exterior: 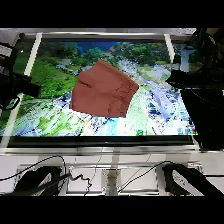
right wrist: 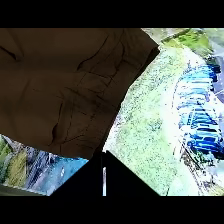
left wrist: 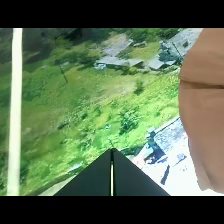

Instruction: Fold the clothes and pants, and hang the long-sleeved shirts on hangers.

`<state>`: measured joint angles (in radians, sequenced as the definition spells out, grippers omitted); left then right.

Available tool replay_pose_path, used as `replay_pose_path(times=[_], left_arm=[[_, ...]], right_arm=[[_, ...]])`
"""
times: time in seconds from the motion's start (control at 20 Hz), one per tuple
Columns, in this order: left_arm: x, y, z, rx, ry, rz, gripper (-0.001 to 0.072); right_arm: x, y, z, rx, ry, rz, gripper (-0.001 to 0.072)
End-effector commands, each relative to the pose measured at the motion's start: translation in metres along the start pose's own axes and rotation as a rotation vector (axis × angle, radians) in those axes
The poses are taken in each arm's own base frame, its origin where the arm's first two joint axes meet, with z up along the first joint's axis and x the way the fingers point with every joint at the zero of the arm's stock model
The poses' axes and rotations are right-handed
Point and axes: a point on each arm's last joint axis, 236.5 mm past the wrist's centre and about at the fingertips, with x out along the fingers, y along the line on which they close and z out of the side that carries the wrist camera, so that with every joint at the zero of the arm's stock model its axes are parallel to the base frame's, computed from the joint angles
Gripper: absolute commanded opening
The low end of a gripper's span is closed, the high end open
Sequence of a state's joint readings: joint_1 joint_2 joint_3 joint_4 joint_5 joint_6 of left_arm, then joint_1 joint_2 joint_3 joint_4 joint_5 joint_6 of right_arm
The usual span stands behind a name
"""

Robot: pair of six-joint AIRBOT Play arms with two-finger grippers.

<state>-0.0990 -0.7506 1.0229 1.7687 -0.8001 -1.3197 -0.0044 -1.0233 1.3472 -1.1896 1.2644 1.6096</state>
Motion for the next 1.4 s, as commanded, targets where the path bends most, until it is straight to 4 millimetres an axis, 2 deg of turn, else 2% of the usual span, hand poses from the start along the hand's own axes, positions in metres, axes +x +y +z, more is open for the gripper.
replay_pose_path(times=[0.0,0.55,0.7,0.75,0.8,0.85,1.0,1.1,1.15,1.2,1.25,1.3,1.35], left_arm=[[0.0,0.0,0.0,0.0,0.0,0.001,0.0005],[0.0,0.0,0.0,0.0,0.0,0.001,0.0005],[0.0,0.0,0.0,0.0,0.0,0.0,0.0005],[0.001,0.0,0.0,0.0,0.001,0.0,0.0005],[0.001,0.0,0.0,0.0,0.001,0.0,0.0005],[0.001,0.0,0.001,-0.001,-0.003,0.0,0.0005],[0.002,-0.01,0.005,-0.045,-0.02,-0.042,0.0005],[0.002,-0.018,0.007,-0.076,-0.024,-0.074,0.0005],[0.002,-0.019,0.007,-0.082,-0.025,-0.08,0.0005],[0.003,-0.02,0.006,-0.083,-0.022,-0.083,0.0007],[0.005,-0.021,0.005,-0.083,-0.016,-0.086,0.004],[0.009,-0.022,0.003,-0.083,-0.007,-0.089,0.0231],[0.012,-0.024,0.001,-0.083,0.004,-0.093,0.0514]], right_arm=[[0.0,0.0,0.0,-0.001,0.0,0.001,0.0025],[0.0,0.001,0.001,0.0,-0.004,0.001,0.0025],[-0.001,-0.006,0.019,-0.05,-0.082,-0.028,0.0025],[-0.001,-0.012,0.018,-0.105,-0.072,-0.057,0.0025],[0.0,-0.023,0.01,-0.148,-0.038,-0.098,0.0025],[0.005,-0.036,-0.006,-0.184,0.029,-0.137,0.0025],[0.04,-0.063,-0.075,-0.24,0.251,-0.144,0.0024],[0.075,-0.055,-0.128,-0.181,0.347,-0.026,0.0024],[0.092,-0.046,-0.142,-0.113,0.338,0.037,0.0025],[0.109,-0.036,-0.149,-0.016,0.297,0.101,0.0088],[0.121,-0.027,-0.148,0.084,0.244,0.152,0.0276],[0.132,-0.022,-0.145,0.185,0.189,0.189,0.045],[0.141,-0.022,-0.144,0.249,0.165,0.201,0.047]])
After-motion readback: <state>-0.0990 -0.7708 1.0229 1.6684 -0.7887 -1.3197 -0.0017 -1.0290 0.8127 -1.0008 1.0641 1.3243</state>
